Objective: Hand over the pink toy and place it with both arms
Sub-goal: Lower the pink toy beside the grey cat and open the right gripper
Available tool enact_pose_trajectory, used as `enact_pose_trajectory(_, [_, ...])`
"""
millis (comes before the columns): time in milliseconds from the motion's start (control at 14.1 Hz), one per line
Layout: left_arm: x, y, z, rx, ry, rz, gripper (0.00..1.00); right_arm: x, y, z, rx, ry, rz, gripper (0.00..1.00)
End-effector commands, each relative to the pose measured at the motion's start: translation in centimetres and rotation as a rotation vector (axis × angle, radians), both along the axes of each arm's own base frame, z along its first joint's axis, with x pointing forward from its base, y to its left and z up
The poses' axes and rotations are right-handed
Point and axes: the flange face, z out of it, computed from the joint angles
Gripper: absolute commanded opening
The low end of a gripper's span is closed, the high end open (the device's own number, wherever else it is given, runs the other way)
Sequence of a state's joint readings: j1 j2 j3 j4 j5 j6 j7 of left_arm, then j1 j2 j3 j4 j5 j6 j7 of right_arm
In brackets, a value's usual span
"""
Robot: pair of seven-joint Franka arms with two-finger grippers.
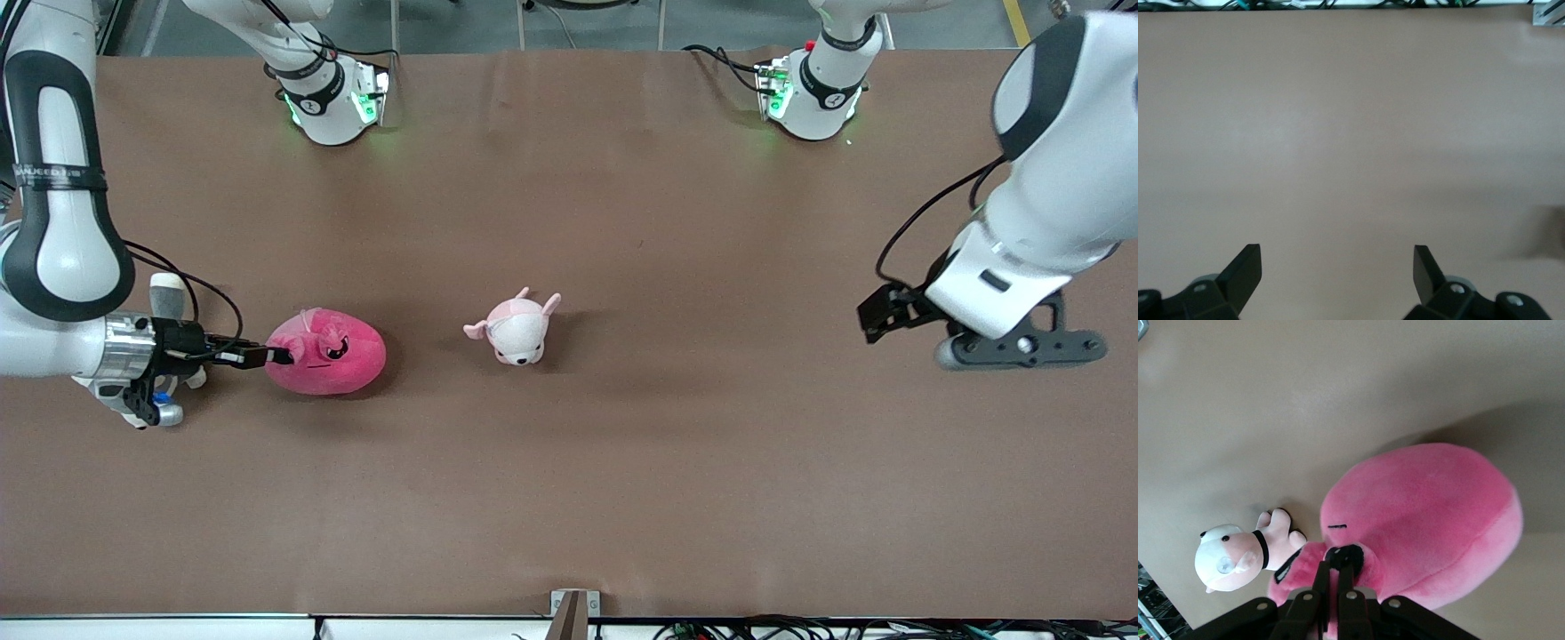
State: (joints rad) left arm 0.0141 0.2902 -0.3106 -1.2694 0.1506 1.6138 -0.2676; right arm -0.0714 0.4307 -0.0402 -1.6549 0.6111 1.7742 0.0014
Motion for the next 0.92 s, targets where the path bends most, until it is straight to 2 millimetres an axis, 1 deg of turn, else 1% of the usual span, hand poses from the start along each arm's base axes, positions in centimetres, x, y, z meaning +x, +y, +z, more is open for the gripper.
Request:
enact_pose_trajectory(0, [-2.6, 3.4, 3.5, 0.024, 0.018, -0.039, 1.0, 0.5, -1.3, -0.8, 0.034, -0.009, -0.021, 0.02])
enact_pose_trajectory(71, [-3.3, 4.9, 4.1, 0.024, 0.04, -0.051, 1.0, 0.5, -1.6, -1.4, 0.052, -0.012, -0.02, 0.02])
enact_pose_trajectory(142, [-3.7, 6.5, 4.5, -0.003, 0.053, -0.056, 1.0, 0.6, -1.6, -1.6, 0.077, -0.023, -0.018, 0.02])
enact_pose_trajectory(212, [-4.5, 8.5, 4.9, -0.048, 0.06, -0.053, 1.0, 0.6, -1.7, -2.0, 0.095, -0.026, -0.02, 0.02])
enact_pose_trajectory(283, [-5.2, 10.3, 4.9, -0.07, 0.069, -0.04, 1.0, 0.7, -1.8, -2.3, 0.097, -0.023, -0.023, 0.02])
enact_pose_trajectory(354, [-5.9, 11.1, 5.0, -0.074, 0.072, -0.04, 1.0, 0.7, -2.2, -2.5, 0.098, -0.021, -0.031, 0.02])
enact_pose_trajectory(425, [-6.7, 10.9, 5.5, -0.07, 0.069, -0.032, 1.0, 0.7, -2.2, -2.6, 0.109, -0.021, -0.039, 0.02])
enact_pose_trajectory(495, [-7.4, 10.9, 5.6, -0.068, 0.072, -0.028, 1.0, 0.8, -2.2, -2.5, 0.137, -0.023, -0.056, 0.02])
enact_pose_trajectory(566, [-7.9, 11.0, 5.6, -0.064, 0.073, -0.025, 1.0, 0.7, -2.9, -2.8, 0.145, -0.021, -0.071, 0.02])
enact_pose_trajectory(708, [-9.7, 11.2, 6.5, -0.058, 0.063, -0.012, 1.0, 0.8, -3.1, -3.6, 0.149, -0.023, -0.064, 0.03])
enact_pose_trajectory(849, [-9.9, 11.6, 6.6, -0.06, 0.065, -0.006, 1.0, 0.8, -3.3, -4.2, 0.15, -0.026, -0.054, 0.03])
